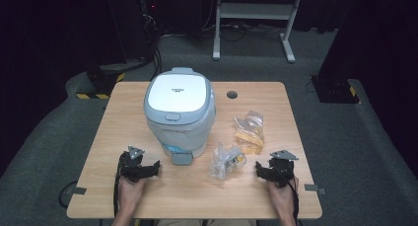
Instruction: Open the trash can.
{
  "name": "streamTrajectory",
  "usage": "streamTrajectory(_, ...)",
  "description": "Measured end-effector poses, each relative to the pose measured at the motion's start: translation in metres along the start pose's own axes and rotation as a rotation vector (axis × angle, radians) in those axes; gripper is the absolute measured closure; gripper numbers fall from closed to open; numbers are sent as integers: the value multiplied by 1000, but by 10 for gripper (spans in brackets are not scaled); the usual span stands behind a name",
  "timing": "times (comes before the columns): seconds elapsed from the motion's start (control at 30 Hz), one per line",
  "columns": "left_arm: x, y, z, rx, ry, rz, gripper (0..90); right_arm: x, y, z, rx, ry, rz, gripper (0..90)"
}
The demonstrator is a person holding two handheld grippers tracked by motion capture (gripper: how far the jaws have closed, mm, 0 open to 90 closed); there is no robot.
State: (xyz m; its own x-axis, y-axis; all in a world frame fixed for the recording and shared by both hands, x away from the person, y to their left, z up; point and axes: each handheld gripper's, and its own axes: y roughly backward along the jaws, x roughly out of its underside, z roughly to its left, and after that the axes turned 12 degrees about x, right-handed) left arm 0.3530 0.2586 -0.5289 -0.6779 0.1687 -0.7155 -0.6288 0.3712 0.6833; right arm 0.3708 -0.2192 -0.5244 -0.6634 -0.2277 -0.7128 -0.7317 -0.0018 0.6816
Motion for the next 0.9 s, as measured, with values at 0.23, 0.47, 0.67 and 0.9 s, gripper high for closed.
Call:
streamTrajectory(0.23, 0, 0, 1, 6, -1, 0, 63, 0, 0, 0, -1, 2, -1, 167)
streamTrajectory(0.47, 1, 2, 2, 2, 1, -8, 97, 0, 0, 0, -2, -1, -1, 167)
streamTrajectory(0.67, 2, 5, 2, -1, 7, -12, 139, 0, 0, 0, -2, -1, -1, 167)
streamTrajectory(0.9, 2, 5, 1, 7, 9, -9, 112, 0, 0, 0, -1, -1, -1, 167)
